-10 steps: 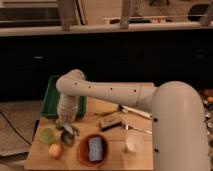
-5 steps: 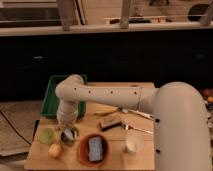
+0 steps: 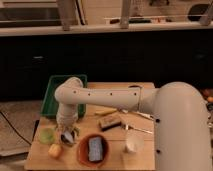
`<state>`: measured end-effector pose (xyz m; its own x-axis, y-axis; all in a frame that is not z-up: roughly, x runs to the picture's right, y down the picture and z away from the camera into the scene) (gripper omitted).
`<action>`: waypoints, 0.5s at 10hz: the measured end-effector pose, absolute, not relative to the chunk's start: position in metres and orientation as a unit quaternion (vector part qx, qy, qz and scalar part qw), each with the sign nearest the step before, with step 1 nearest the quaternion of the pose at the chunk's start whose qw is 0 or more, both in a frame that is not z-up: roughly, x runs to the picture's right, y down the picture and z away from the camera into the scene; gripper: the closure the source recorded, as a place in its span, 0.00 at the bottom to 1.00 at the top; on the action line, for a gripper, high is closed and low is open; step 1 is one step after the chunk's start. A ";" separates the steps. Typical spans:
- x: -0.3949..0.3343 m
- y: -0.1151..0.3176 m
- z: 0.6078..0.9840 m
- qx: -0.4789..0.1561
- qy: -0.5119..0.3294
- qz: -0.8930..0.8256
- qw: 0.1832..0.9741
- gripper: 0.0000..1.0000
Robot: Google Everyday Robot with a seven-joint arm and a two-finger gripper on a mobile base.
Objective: Place towel in metal cup
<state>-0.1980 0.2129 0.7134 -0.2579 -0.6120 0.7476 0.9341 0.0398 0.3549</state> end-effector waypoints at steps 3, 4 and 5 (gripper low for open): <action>-0.198 0.215 0.713 -0.187 -0.427 -0.668 0.580 1.00; -0.199 0.215 0.713 -0.187 -0.427 -0.669 0.579 0.99; -0.199 0.215 0.713 -0.186 -0.427 -0.668 0.580 0.93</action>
<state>-0.1988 0.2146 0.7129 -0.2578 -0.6158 0.7445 0.9343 0.0375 0.3546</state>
